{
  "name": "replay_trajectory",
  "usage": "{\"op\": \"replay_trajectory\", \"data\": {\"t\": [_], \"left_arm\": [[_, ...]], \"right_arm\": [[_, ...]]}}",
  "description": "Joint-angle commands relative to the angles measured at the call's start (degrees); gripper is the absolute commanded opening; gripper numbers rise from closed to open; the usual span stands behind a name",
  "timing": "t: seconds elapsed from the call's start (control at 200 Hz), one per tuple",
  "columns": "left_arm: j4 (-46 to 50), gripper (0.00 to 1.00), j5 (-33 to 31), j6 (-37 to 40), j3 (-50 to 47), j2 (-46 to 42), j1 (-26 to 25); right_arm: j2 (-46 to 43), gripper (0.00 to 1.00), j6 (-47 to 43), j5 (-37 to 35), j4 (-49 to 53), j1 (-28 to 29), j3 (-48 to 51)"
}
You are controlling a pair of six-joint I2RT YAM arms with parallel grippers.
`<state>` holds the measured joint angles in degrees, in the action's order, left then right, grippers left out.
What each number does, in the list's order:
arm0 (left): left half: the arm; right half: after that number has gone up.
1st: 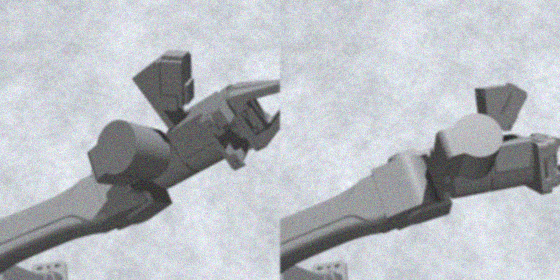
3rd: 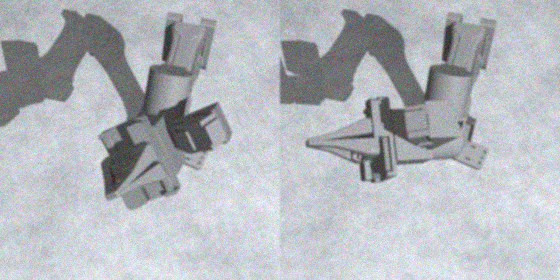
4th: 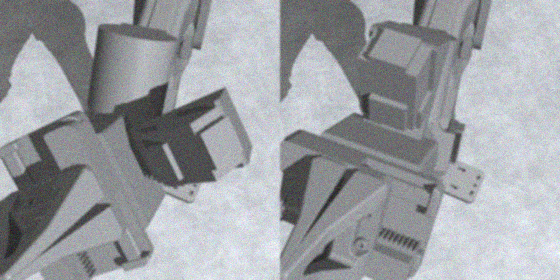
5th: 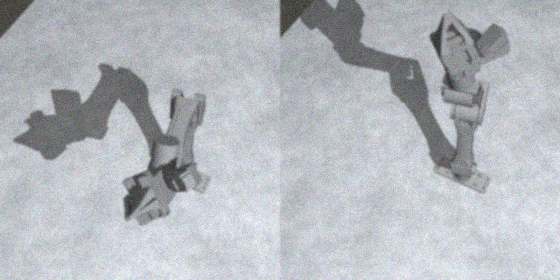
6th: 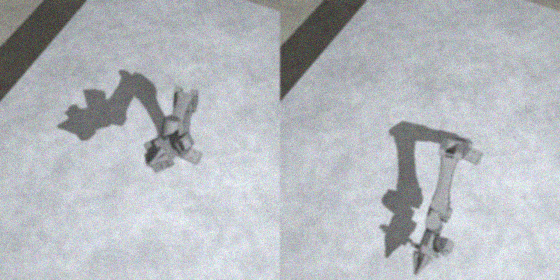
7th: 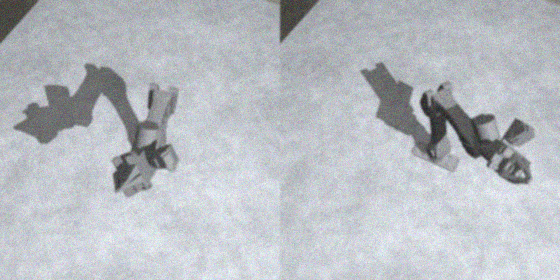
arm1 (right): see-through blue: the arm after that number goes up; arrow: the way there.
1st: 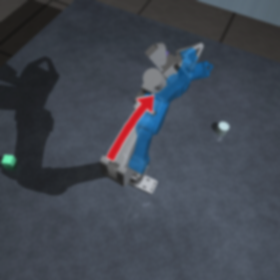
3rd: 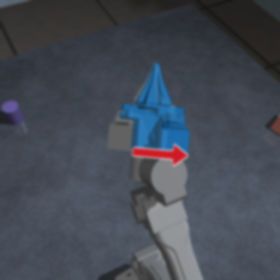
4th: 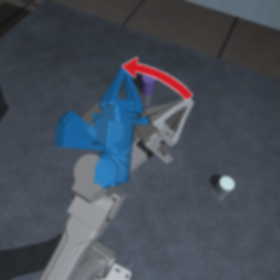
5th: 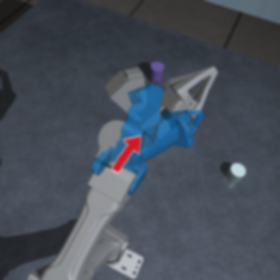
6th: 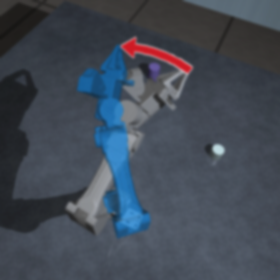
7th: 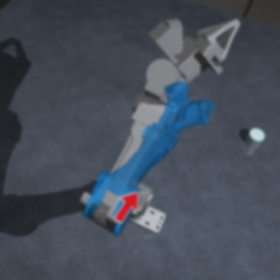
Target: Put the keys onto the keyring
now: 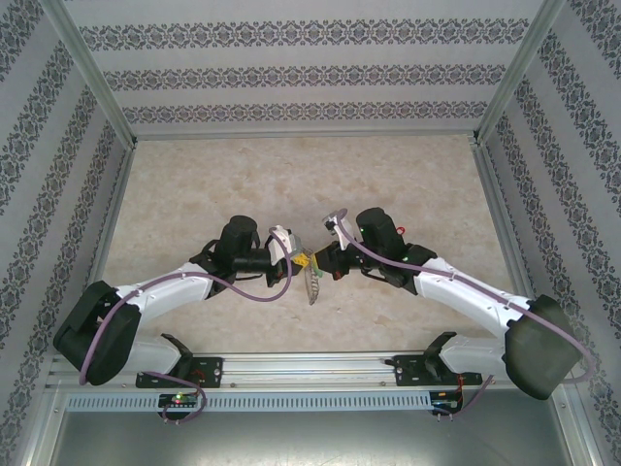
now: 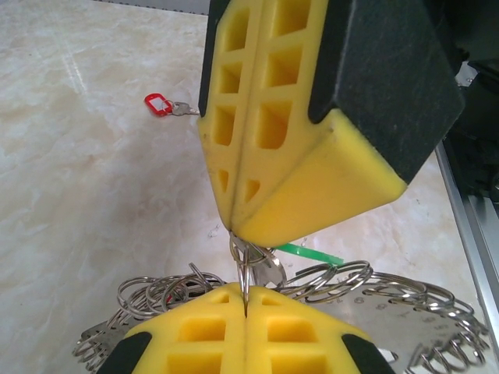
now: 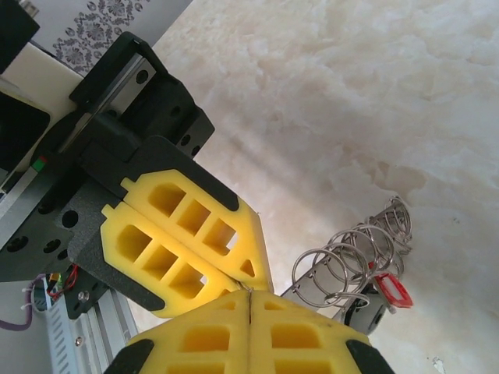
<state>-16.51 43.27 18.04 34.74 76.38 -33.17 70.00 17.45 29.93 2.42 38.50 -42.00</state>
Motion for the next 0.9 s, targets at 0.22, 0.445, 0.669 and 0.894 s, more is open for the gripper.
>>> {"op": "replay_trajectory", "data": {"t": [0.22, 0.445, 0.669, 0.894], "left_arm": [[2.75, 0.0, 0.75, 1.89, 1.32, -1.44, -1.02], [9.79, 0.0, -0.81, 5.67, 4.32, -0.13, -1.84], [19.22, 0.0, -3.79, 11.56, 9.58, 4.4, -5.32], [27.46, 0.0, -8.17, 16.3, 16.39, 11.66, -11.39]], "right_arm": [[0.6, 0.0, -4.36, -3.82, 3.98, 1.34, -3.46], [-2.04, 0.11, -2.62, -7.57, 7.19, 0.02, -1.57], [-11.19, 0.38, 2.34, -15.27, 7.75, -3.08, 5.03], [-19.74, 0.5, 13.11, -20.79, 12.05, -9.65, 10.96]]}}
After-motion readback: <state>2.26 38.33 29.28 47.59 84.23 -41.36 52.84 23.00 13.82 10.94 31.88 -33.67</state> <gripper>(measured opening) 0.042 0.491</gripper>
